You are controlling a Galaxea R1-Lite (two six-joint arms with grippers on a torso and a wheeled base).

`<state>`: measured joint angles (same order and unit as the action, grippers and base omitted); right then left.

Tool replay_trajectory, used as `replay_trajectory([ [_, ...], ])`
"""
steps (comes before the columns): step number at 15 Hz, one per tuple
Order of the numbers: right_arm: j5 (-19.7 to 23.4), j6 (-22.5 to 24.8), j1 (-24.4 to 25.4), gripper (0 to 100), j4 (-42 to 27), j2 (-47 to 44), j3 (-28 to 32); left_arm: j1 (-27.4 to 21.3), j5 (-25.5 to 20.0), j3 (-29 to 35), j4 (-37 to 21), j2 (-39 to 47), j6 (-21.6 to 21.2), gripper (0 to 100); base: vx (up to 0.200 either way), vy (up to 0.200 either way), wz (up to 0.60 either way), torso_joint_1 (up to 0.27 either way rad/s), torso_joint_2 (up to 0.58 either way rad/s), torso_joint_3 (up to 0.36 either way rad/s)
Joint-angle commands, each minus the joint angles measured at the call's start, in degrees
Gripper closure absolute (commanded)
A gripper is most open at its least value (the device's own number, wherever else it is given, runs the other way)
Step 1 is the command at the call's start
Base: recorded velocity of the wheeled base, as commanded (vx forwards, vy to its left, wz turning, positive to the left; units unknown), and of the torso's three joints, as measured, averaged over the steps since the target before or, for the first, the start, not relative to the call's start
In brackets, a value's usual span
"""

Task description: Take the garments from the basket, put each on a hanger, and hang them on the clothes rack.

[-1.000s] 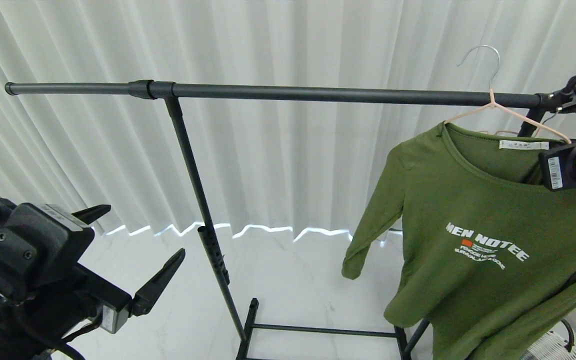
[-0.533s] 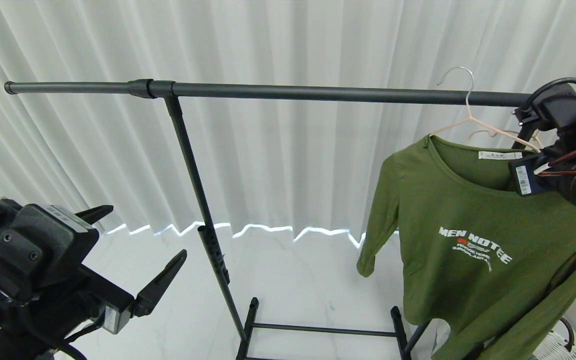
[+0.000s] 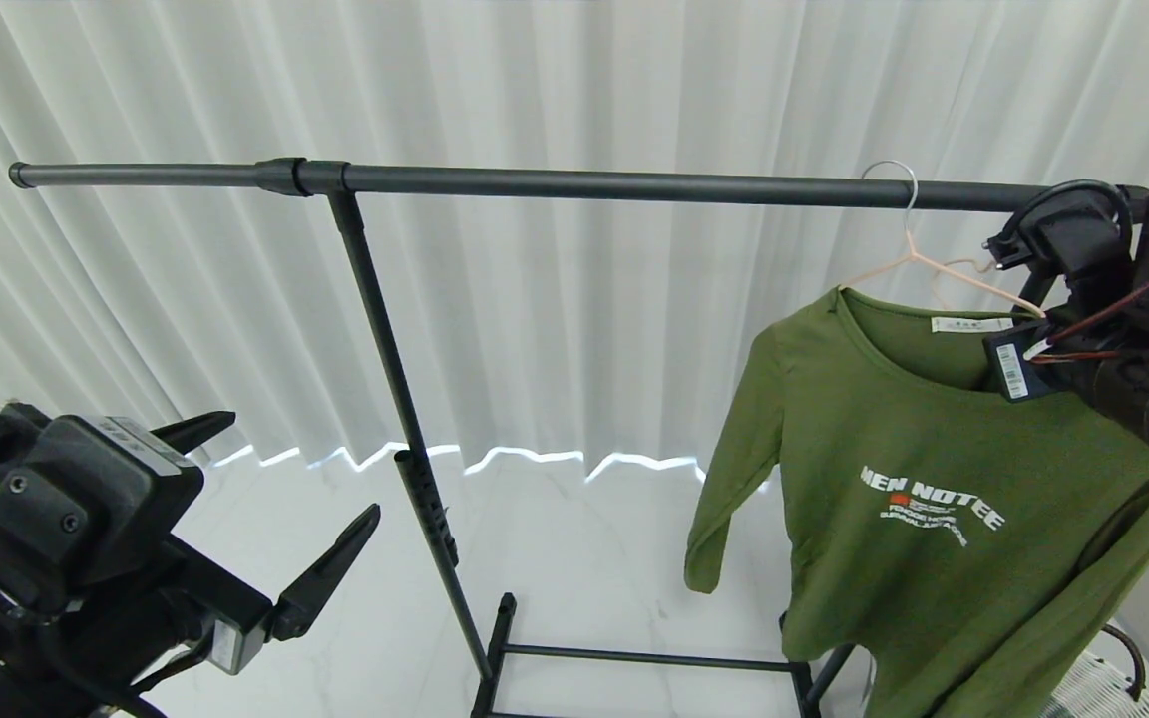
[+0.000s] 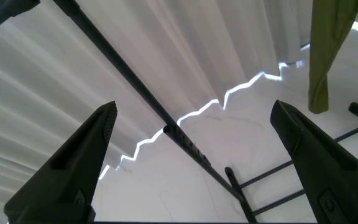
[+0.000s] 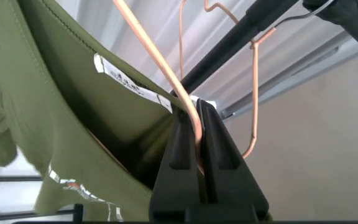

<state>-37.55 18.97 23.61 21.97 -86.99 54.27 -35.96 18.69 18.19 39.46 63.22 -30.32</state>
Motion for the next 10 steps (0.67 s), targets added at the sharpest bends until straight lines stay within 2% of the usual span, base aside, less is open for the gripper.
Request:
replay_trajectory([
  [1, -0.1, -0.1, 0.7, 100, 0.0, 0.2, -0.2, 0.0, 0.0, 0.0, 0.0, 0.0, 0.0, 0, 0.0, 0.0, 0.0, 0.0, 0.0, 0.0],
  [5, -0.2, -1.1, 3.3, 100, -0.3, 1.0, -0.9, 0.0, 0.0, 0.0, 0.0, 0.0, 0.0, 0, 0.0, 0.0, 0.0, 0.0, 0.0, 0.0],
  [6, -0.2, -1.1, 3.6, 0, -0.3, 1.0, -1.2, 0.0, 0.0, 0.0, 0.0, 0.0, 0.0, 0, 0.0, 0.0, 0.0, 0.0, 0.0, 0.0],
  [10, -0.2, -1.9, 5.5, 0, -0.3, 2.0, -1.3, 0.0, 0.0, 0.0, 0.0, -0.2, 0.0, 0, 0.0, 0.0, 0.0, 0.0, 0.0, 0.0],
])
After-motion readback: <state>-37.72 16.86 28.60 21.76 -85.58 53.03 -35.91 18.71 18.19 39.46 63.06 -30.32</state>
